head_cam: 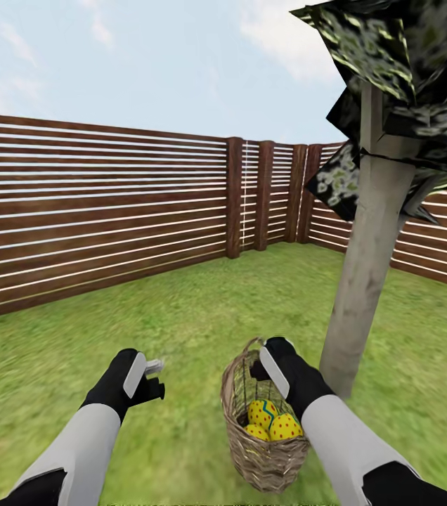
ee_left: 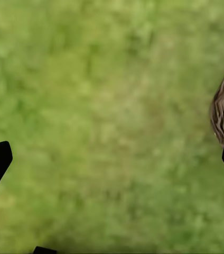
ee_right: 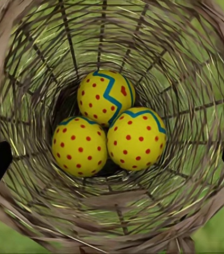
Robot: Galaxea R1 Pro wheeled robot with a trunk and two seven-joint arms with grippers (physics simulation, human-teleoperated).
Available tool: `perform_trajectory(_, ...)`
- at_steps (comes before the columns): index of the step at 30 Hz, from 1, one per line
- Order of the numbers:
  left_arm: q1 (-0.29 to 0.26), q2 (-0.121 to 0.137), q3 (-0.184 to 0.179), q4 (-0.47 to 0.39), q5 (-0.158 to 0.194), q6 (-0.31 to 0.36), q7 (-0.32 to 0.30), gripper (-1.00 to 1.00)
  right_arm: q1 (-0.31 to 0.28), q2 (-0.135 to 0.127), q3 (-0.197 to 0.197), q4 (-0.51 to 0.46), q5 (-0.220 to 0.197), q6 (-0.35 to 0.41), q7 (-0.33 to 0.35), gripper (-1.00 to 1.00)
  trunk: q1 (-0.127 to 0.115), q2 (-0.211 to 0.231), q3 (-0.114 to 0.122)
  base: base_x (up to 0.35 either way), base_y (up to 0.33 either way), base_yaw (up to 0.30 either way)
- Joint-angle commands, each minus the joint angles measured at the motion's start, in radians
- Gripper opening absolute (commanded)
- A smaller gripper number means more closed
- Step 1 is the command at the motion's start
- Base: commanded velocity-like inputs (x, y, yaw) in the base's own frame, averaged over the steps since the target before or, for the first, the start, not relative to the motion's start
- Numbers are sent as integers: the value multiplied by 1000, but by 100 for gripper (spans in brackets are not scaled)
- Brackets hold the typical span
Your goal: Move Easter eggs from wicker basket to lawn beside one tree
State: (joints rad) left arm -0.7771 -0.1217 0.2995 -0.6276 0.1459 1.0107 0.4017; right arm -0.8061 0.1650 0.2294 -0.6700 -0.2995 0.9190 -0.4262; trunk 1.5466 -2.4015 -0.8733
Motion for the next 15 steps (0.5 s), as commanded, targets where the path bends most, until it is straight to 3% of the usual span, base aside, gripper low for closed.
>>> perform_trajectory(1, -1, -1, 4, -1, 11, 2, 10, 100, -1, -1, 4, 3, -10, -1, -10, 100, 4, -8, -4, 0, 0, 0)
perform_trajectory(15, -1, -4, 4, -1, 13, 2, 10, 100, -1, -17, 5, 18, -9, -20, -9, 100, 54, -99, -49, 0, 0, 0)
